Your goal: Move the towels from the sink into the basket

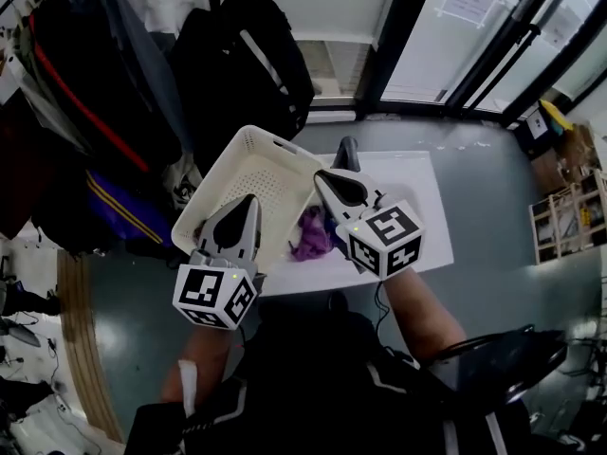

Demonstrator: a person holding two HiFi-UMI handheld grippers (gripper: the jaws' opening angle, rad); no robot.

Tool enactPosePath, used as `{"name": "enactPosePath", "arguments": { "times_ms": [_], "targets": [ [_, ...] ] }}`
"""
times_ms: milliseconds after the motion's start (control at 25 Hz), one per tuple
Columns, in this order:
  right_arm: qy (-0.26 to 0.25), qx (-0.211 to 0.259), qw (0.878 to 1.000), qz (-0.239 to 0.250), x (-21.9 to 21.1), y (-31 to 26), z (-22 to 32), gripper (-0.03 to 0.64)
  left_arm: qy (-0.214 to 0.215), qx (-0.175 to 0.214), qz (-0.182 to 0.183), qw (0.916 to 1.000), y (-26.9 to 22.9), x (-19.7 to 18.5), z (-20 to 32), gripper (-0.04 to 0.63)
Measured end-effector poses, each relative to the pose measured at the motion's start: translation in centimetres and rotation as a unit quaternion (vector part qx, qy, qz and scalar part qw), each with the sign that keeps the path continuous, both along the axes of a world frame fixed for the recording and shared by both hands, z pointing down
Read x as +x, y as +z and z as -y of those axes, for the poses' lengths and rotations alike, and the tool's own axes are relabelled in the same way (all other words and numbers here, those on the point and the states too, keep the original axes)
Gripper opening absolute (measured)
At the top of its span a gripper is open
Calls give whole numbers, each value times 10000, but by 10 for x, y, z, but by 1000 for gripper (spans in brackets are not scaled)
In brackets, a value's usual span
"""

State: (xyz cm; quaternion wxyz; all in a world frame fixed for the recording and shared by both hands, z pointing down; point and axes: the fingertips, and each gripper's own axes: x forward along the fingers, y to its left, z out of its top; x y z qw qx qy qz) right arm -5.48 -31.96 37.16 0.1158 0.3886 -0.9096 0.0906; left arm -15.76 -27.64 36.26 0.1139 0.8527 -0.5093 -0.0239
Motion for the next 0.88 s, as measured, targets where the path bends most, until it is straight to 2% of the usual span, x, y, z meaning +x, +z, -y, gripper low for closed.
{"name": "enactPosePath", "arguments": {
  "times_ms": [200,440,680,880],
  "targets": [
    [524,183,9981,263,74,-18,1,8,168,154,19,9997,-15,46,2,3],
    [1057,433,9924,452,137,-31,-1,8,334,324,101,9989,-30,90,3,3],
    [1236,391,9901,541,172,-28,-10,8,536,366,165,9978,-31,127,-3,3],
    [1182,377,9908,549,178,-27,-12,8,518,308,171,9980,-31,136,-5,2]
  ]
}}
